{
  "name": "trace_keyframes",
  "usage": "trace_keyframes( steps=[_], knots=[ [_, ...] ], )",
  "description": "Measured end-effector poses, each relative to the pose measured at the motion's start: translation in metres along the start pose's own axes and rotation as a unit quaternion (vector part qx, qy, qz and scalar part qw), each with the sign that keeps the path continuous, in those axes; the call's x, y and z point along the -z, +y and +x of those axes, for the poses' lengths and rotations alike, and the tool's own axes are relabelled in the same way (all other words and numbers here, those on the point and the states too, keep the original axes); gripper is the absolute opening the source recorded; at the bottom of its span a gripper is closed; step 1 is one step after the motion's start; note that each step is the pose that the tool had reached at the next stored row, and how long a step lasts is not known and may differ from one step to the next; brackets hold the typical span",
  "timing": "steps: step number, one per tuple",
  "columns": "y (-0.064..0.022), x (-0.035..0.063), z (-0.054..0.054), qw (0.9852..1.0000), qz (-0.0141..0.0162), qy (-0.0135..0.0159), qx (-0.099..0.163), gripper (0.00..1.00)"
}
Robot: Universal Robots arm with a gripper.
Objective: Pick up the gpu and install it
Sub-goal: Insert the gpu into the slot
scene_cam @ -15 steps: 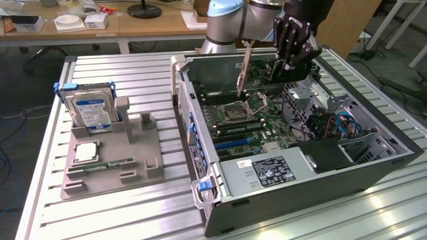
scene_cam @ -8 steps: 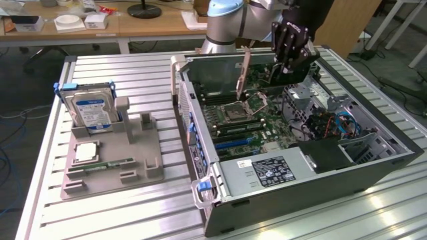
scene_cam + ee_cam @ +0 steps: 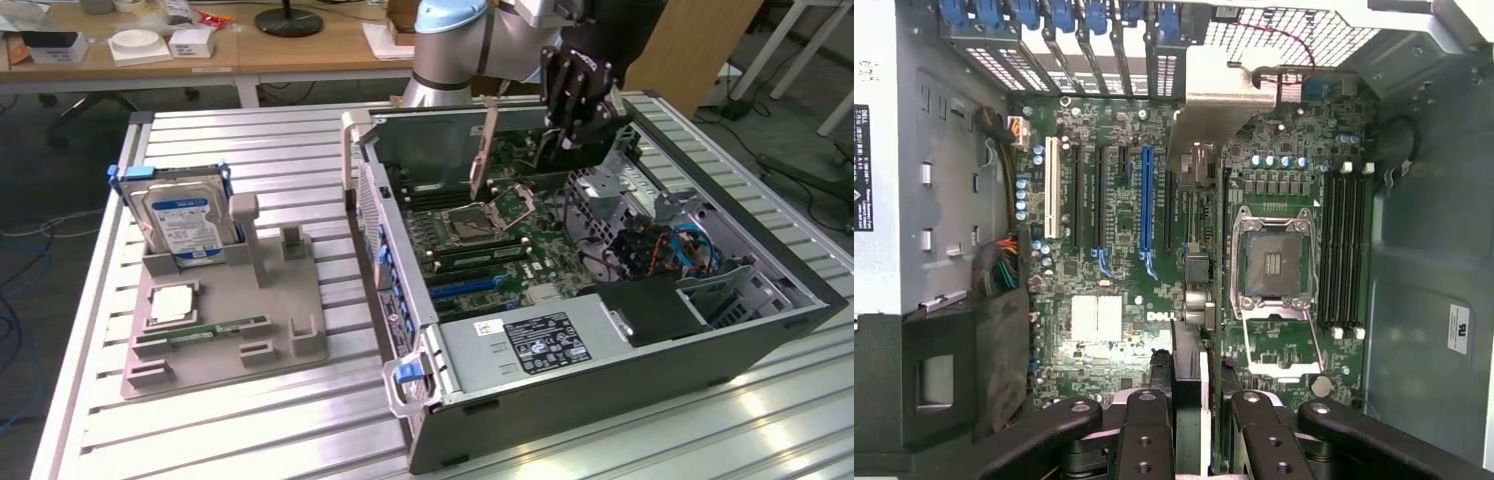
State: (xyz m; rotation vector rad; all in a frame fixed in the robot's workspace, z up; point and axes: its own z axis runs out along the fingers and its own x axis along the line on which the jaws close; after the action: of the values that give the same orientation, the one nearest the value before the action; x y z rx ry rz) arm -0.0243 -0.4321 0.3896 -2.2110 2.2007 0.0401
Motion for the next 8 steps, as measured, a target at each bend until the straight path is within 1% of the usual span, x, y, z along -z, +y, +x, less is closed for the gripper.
trace_keyframes(
  steps=[4, 8],
  knots=[
    [0.0, -0.0019, 0.0001, 1.0, 0.0, -0.0004, 0.0, 0.27],
    [0.0, -0.0047, 0.0001, 1.0, 0.0002, -0.0019, 0.0, 0.27]
  ],
)
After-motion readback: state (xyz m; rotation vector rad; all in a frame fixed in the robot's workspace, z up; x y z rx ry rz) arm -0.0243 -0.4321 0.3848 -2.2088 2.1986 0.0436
